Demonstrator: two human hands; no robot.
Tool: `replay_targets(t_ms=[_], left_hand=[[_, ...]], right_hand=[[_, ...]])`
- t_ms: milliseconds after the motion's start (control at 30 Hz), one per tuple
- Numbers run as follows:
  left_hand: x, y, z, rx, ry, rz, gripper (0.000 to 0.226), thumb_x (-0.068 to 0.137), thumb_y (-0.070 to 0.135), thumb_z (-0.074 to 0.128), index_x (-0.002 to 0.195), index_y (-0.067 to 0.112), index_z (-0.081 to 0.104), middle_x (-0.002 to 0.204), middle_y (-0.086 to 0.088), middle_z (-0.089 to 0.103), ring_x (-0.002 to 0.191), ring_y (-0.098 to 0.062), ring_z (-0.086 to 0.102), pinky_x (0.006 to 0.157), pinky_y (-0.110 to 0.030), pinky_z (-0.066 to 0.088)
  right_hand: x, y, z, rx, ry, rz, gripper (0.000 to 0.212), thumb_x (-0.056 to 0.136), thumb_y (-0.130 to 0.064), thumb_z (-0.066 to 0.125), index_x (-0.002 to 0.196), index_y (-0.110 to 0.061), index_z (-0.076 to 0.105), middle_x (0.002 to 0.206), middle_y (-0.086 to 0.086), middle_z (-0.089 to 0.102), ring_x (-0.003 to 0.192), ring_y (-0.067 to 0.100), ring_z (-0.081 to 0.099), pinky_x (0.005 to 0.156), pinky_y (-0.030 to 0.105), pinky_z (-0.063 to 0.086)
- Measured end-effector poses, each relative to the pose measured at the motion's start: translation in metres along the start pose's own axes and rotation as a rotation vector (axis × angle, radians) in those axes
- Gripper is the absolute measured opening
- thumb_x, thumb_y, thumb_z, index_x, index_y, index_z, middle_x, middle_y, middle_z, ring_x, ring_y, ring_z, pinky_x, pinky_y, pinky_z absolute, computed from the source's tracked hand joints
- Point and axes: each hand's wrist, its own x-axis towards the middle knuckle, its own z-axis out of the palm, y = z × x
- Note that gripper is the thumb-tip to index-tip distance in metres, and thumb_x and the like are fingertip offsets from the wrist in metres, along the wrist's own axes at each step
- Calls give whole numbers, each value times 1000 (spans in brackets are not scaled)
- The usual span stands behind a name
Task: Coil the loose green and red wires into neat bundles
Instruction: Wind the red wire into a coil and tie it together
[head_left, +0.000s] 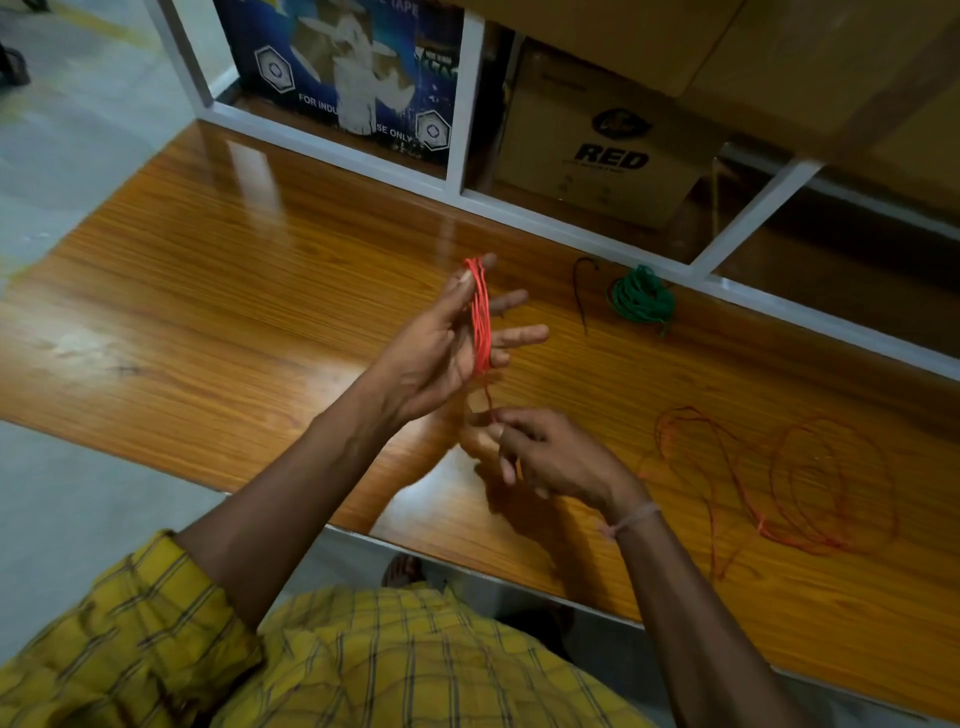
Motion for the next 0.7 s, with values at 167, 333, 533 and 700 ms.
replay_targets(t_ms=[167, 333, 533, 700], left_hand=[[6, -1, -12, 802, 212, 137, 51, 116, 39, 36, 164, 34, 20, 168, -12, 29, 106, -32, 79, 87, -46, 67], [-11, -4, -15, 1255, 78, 75, 46, 115, 40, 37, 159, 29, 29, 133, -10, 59, 86, -16, 77, 73, -44, 62], [-30, -5, -2, 912, -70, -196, 39, 116, 39, 36, 153, 31, 37, 134, -10, 69, 65, -27, 63, 51, -31, 40], [-34, -11, -1, 687, -219, -235, 47, 112, 42, 29, 155, 23, 33, 133, -28, 67, 56, -20, 60, 45, -25, 36]], right_hand=[[-30, -30, -19, -204, -127, -30, 20, 107, -26, 59, 124, -24, 69, 68, 8, 71, 48, 16, 54, 42, 24, 41], [-45, -52, -69, 32, -67, -268, 13, 97, -22, 72, 103, -10, 75, 72, 2, 61, 57, 11, 50, 50, 21, 39], [-22, -42, -105, 271, 69, -366, 17, 103, -21, 63, 101, -5, 69, 59, 3, 39, 45, 11, 29, 44, 33, 19], [14, -23, -104, 248, 340, -282, 19, 106, -27, 61, 94, -14, 67, 64, 2, 39, 47, 13, 29, 41, 26, 24]])
